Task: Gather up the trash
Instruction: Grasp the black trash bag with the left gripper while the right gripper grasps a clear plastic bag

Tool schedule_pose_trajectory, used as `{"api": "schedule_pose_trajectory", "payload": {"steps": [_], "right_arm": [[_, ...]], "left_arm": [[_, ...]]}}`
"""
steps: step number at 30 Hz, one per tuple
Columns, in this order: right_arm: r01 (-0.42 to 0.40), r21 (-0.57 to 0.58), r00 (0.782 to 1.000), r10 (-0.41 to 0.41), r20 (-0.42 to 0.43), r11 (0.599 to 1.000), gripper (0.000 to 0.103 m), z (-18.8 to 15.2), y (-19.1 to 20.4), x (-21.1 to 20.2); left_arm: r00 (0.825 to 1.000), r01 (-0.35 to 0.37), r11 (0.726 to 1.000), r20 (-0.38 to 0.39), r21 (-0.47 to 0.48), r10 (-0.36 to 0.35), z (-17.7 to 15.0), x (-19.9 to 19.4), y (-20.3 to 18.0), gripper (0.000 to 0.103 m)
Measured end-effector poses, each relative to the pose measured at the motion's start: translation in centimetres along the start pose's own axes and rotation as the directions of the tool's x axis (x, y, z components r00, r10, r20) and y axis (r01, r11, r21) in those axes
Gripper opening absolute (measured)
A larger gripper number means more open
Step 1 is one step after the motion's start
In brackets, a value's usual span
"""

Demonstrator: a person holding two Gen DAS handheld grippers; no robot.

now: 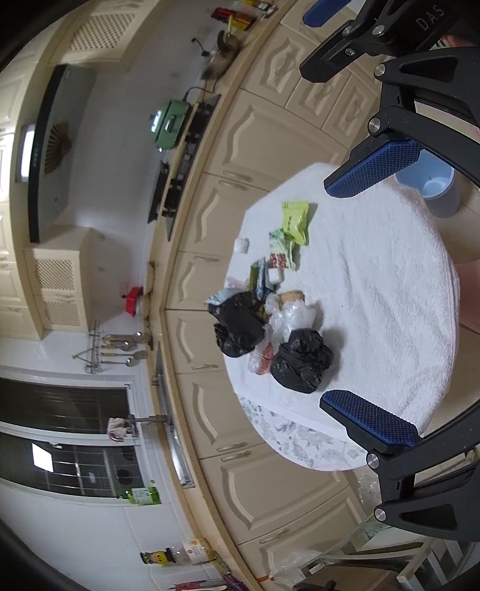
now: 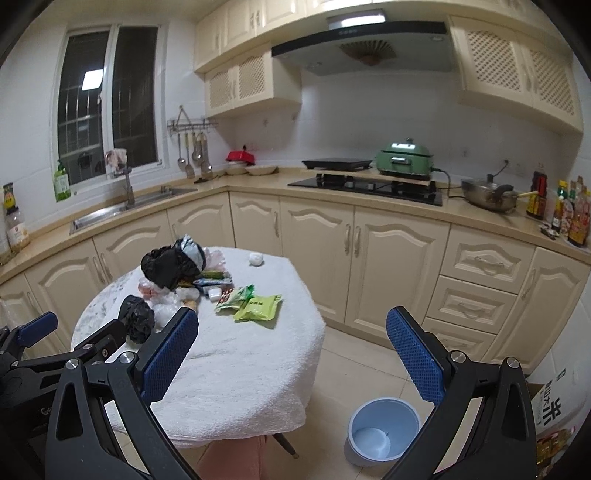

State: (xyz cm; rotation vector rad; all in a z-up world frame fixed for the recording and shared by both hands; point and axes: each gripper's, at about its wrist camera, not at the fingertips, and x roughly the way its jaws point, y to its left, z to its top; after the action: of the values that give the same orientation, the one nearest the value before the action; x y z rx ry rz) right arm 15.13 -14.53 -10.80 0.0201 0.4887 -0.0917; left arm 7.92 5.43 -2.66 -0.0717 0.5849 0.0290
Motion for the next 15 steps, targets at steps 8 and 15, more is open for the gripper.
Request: {"api": "schedule_pose_trajectory", "payload": {"steps": [8, 15], "right_arm": [[-0.052, -0.093, 0.993, 0.041, -0.110, 0.994, 0.103, -1.1, 4.8, 6.0], [-0.136, -0.093, 0.968, 0.112, -0.226, 0.986, 0.103, -2.0, 9.0, 12.4]], "left_arm": [[0.991, -0.067, 0.997, -0.115, -0.028, 0.064, 1.0, 6.6, 3.5, 0.100], [0.971, -0.139, 0.989, -0.202, -0.041, 0.128, 1.3, 12.8, 7.2, 0.092]]}}
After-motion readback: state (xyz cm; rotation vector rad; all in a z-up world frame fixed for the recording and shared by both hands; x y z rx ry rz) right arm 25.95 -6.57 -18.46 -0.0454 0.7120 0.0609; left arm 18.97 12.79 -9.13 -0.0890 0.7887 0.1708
